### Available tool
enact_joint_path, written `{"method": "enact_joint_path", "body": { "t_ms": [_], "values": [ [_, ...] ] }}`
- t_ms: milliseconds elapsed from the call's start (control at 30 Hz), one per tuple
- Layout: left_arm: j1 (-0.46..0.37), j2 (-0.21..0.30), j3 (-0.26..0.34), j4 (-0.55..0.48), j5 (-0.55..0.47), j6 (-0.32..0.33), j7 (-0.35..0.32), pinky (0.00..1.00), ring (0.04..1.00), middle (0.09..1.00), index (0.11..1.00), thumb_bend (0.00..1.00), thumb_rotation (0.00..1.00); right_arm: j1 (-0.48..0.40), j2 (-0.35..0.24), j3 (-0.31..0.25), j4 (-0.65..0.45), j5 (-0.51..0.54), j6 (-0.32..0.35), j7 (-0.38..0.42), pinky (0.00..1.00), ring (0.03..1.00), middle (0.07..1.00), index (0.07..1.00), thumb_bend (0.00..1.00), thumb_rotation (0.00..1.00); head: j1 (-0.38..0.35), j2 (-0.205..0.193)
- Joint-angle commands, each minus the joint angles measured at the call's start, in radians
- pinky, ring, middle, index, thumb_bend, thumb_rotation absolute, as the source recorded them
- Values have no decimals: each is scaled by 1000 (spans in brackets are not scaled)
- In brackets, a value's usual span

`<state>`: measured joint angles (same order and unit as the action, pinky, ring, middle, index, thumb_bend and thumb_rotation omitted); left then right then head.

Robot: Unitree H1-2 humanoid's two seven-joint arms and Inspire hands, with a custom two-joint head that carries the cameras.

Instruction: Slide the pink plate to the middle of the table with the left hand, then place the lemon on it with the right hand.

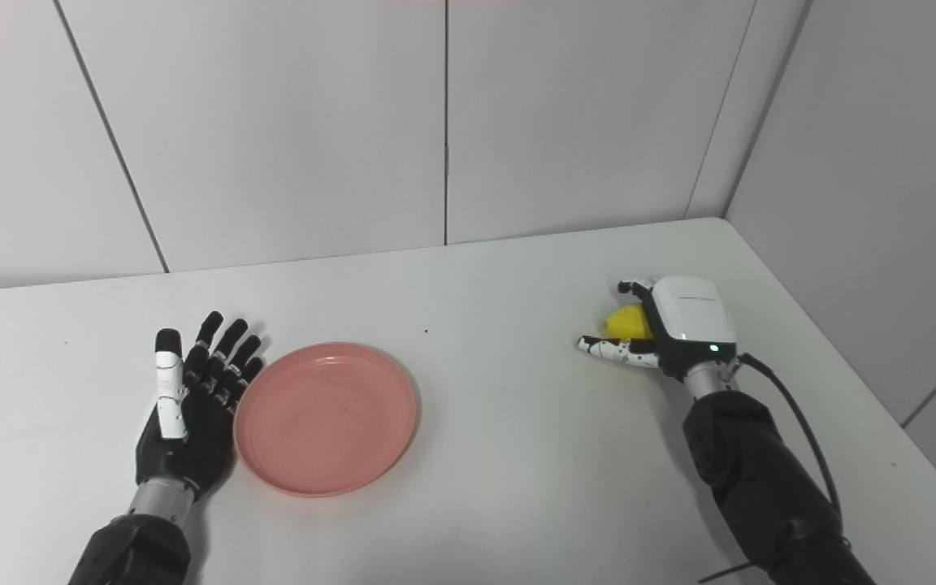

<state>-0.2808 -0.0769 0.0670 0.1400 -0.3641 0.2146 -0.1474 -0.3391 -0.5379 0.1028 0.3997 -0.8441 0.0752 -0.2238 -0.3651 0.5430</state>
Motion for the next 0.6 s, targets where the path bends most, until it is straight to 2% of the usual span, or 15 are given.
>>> {"method": "enact_joint_path", "body": {
  "t_ms": [0, 100, 200, 233, 267, 367, 400, 467, 567],
  "values": [
    [24, 0, -6, 13, 12, 48, 17, 999, 954, 959, 1000, 793, 854, -19, -30, -16, -35, 17, 11, -17, 452, 548, 624, 643, 835, 775, -1, 3],
    [25, 1, -8, 10, 14, 51, 18, 1000, 955, 964, 1000, 785, 859, -13, -28, -17, -19, 33, -12, -40, 362, 444, 529, 569, 828, 715, -1, 6],
    [26, 2, -11, 10, 18, 49, 17, 1000, 951, 963, 1000, 786, 867, -18, -30, -6, 23, 45, -34, -62, 275, 327, 394, 409, 804, 654, 0, 7],
    [26, 3, -11, 11, 18, 48, 17, 997, 949, 962, 1000, 785, 869, -21, -31, 0, 37, 45, -36, -68, 220, 266, 325, 326, 783, 620, 0, 8],
    [25, 4, -12, 13, 18, 48, 17, 996, 947, 960, 1000, 786, 869, -23, -32, 10, 45, 38, -29, -72, 192, 236, 294, 292, 768, 606, 0, 8],
    [24, 5, -12, 18, 19, 44, 15, 997, 946, 960, 1000, 786, 872, -28, -37, 34, 54, 27, -5, -67, 165, 210, 269, 274, 735, 610, 0, 8],
    [24, 4, -11, 19, 18, 43, 16, 1000, 947, 960, 1000, 785, 865, -29, -39, 40, 56, 29, -3, -62, 183, 238, 297, 330, 661, 629, 0, 8],
    [23, 5, -11, 20, 18, 41, 15, 1000, 947, 961, 1000, 784, 865, -31, -42, 50, 66, 32, 1, -62, 207, 268, 327, 366, 632, 633, 0, 8],
    [23, 5, -11, 18, 18, 45, 14, 1000, 950, 960, 1000, 791, 862, -35, -42, 54, 84, 37, 4, -71, 200, 262, 321, 363, 597, 590, -1, 8]
  ]
}}
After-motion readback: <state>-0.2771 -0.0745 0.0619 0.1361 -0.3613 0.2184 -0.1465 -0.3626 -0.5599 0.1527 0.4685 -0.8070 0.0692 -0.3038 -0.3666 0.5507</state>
